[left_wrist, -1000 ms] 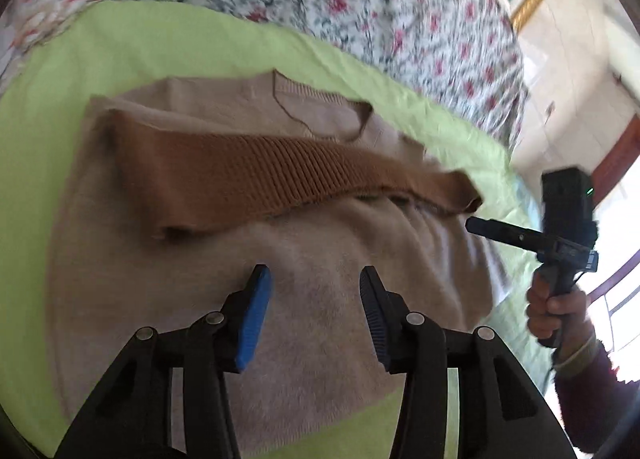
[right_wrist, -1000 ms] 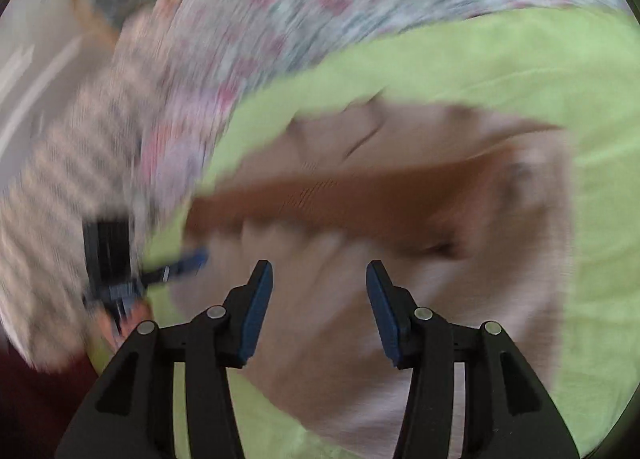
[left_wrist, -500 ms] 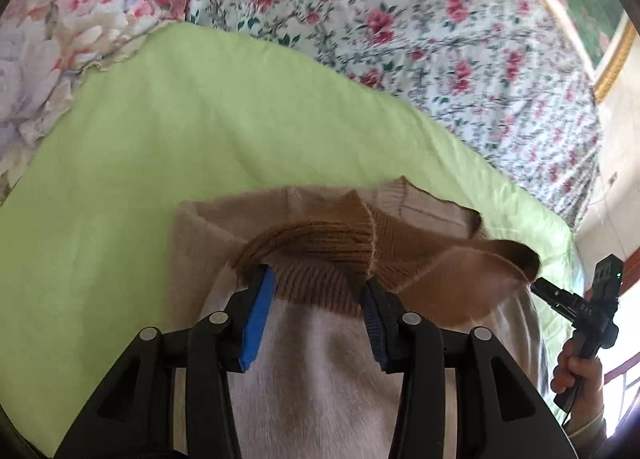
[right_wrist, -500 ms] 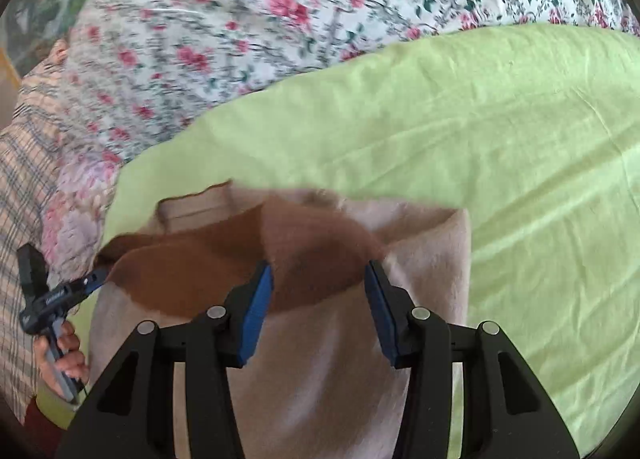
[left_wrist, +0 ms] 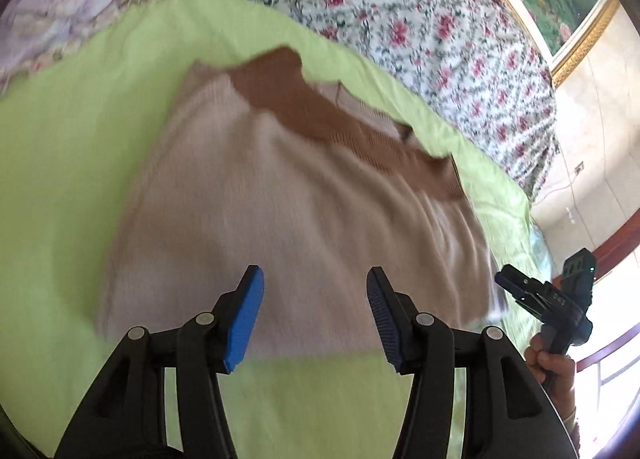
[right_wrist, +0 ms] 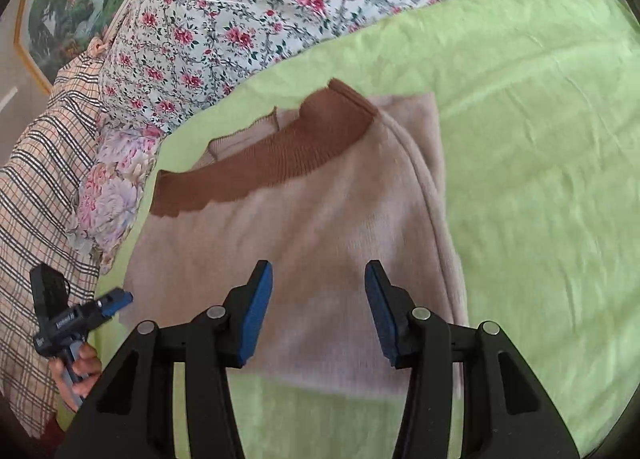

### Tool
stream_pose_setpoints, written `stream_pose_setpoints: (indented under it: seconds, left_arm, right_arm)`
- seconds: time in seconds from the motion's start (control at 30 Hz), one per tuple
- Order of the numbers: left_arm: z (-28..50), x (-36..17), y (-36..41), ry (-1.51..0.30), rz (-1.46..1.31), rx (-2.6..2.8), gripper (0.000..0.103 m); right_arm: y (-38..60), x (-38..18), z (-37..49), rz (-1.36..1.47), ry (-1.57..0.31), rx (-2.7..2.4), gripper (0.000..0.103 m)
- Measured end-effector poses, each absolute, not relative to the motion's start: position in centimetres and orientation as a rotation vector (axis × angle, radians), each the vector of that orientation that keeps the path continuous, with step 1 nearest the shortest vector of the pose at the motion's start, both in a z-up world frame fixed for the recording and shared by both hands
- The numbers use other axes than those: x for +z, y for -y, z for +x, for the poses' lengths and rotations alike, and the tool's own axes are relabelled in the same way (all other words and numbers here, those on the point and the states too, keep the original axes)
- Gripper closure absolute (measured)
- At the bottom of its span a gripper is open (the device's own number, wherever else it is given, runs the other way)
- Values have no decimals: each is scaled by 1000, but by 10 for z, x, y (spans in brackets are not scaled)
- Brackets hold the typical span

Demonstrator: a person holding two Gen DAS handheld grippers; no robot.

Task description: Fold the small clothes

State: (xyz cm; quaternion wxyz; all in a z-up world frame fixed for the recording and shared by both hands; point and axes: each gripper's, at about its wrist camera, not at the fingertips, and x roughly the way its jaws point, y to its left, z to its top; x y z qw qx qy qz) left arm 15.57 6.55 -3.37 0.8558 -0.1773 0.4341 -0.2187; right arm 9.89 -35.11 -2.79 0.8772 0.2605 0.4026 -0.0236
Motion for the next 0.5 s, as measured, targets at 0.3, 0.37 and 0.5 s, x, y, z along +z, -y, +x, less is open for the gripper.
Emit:
stream_pose_setpoints:
  seconds: [0.3, 0.37, 0.5]
  left_arm:
    - [110, -56, -74, -971, -475, -467, 49]
    - [108, -58, -76, -977, -484, -456, 48]
    - [108, -62, -79, -985, -518, -435, 44]
  right_arm:
    - [346, -34, 54, 596, -837, -72, 53]
    - [345, -34, 50, 596, -836, -73, 53]
    - [340, -32, 48, 590, -833, -66, 53]
